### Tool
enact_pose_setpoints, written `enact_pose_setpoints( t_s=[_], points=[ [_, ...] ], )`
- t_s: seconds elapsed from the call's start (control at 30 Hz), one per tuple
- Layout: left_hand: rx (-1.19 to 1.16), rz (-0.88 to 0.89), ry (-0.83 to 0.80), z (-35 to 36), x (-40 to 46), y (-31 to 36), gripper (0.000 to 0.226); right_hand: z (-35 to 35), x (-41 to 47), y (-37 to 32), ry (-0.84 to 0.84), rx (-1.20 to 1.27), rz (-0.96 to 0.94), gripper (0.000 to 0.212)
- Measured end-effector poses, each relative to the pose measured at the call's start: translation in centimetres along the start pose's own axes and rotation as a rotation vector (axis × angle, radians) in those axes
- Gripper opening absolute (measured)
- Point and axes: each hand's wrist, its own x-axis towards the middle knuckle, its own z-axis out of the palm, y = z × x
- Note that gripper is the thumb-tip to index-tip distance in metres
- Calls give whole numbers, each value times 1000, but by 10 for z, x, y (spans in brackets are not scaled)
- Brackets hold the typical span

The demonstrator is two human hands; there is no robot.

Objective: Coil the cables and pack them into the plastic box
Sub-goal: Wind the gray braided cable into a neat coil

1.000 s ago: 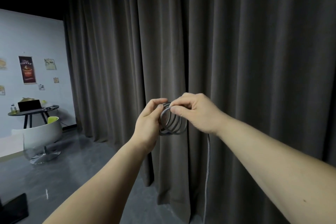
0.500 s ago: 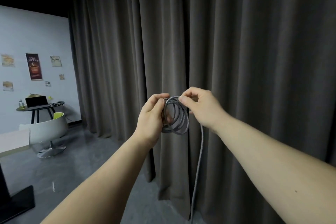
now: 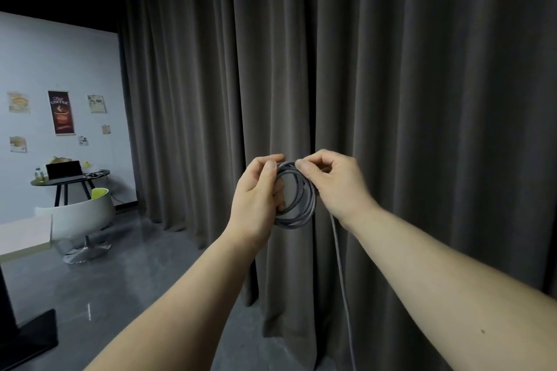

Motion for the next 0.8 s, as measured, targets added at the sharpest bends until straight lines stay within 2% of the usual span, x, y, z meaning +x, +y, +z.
enact_pose_setpoints(
  t_s=[0.07,0.13,0.2,0.23,0.3,0.33,0.4,0.63,0.73,0.8],
  points=[
    [-23,-7,9,-2,2,0,22,2,-3,4,39,-118,-77,5],
    [-22,-1,31,-6,5,2,22,1,-9,6,93,-391,-361,21],
    [-21,11,48,-9,6,5,22,-1,-20,6,-26,-587,-583,42],
    [-19,14,53,-11,7,7,23,-2,-26,4,-145,-651,-602,56],
    [-11,8,62,-13,7,9,23,-2,-35,0,-365,-745,-494,89],
    [-21,3,59,-13,6,9,23,-1,-36,-2,-422,-787,-430,102],
    [-73,-16,29,-11,3,10,21,4,-36,-6,-434,-839,-327,118],
    [-109,-29,17,-12,-6,20,37,14,-30,-14,-410,-577,-123,131],
    [-11,-10,-9,-11,-11,23,35,19,-31,-11,-354,-449,-80,127],
    [38,20,-41,-12,-14,25,33,20,-31,-12,-331,-454,-76,120]
  ],
)
